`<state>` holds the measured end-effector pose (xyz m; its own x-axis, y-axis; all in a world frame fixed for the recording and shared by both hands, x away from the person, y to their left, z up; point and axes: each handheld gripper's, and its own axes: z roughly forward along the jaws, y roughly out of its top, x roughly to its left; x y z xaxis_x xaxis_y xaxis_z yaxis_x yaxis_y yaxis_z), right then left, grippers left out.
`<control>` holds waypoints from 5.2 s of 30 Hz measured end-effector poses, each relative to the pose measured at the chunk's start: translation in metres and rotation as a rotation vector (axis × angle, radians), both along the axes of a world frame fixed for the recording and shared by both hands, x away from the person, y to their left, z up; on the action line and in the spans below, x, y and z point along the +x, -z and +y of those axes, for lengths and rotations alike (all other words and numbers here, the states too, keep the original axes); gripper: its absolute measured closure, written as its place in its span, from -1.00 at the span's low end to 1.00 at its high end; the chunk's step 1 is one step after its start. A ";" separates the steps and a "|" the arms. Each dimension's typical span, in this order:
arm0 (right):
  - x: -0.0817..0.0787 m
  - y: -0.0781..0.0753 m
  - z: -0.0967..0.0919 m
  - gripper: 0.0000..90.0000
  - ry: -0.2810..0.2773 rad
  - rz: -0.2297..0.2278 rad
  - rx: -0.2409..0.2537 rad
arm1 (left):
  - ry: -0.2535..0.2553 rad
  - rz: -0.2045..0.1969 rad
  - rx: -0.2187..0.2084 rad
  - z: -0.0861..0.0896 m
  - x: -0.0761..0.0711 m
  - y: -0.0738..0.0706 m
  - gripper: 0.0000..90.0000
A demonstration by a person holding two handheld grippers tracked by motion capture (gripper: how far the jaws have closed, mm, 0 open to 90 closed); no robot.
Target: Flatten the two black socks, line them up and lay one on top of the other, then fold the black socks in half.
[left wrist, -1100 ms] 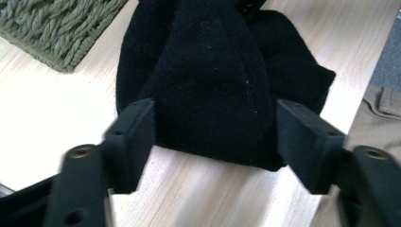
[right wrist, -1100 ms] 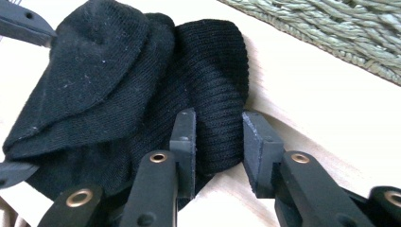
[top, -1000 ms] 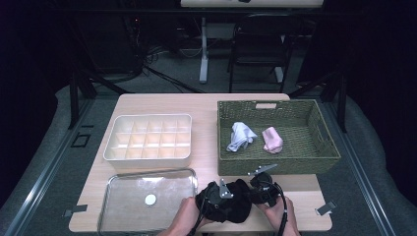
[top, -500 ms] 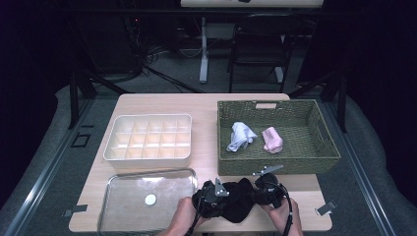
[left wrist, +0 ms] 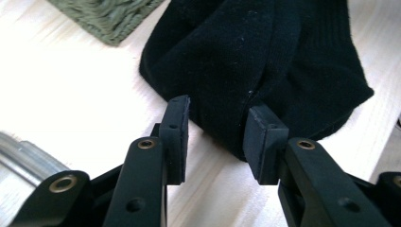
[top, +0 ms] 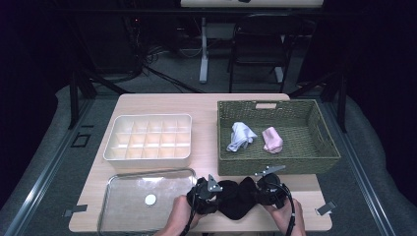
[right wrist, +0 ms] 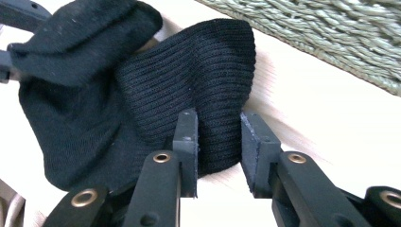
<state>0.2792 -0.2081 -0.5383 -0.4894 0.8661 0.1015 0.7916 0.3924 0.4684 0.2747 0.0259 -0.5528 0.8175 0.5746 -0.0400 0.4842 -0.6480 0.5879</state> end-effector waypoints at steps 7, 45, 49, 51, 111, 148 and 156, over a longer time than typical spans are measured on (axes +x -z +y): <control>0.000 0.000 -0.003 0.56 -0.002 0.004 -0.005 | -0.022 0.032 -0.018 0.007 0.006 0.000 0.31; 0.004 -0.015 -0.043 0.22 0.024 -0.060 0.018 | -0.033 0.132 0.030 0.021 0.028 -0.007 0.06; 0.012 -0.003 -0.048 0.18 0.042 -0.032 0.008 | -0.032 0.134 0.043 0.018 0.029 -0.003 0.24; 0.016 0.001 -0.050 0.15 0.063 -0.011 0.014 | -0.027 0.136 0.055 0.017 0.029 -0.002 0.34; 0.017 0.009 -0.072 0.71 0.182 0.120 0.032 | -0.015 0.202 0.067 0.022 0.031 0.001 0.67; -0.001 -0.038 -0.048 0.78 0.036 0.017 0.200 | -0.023 0.217 0.036 0.020 0.033 0.004 0.66; -0.005 -0.044 -0.034 0.78 -0.007 0.002 0.234 | -0.012 0.238 0.025 0.020 0.034 0.003 0.66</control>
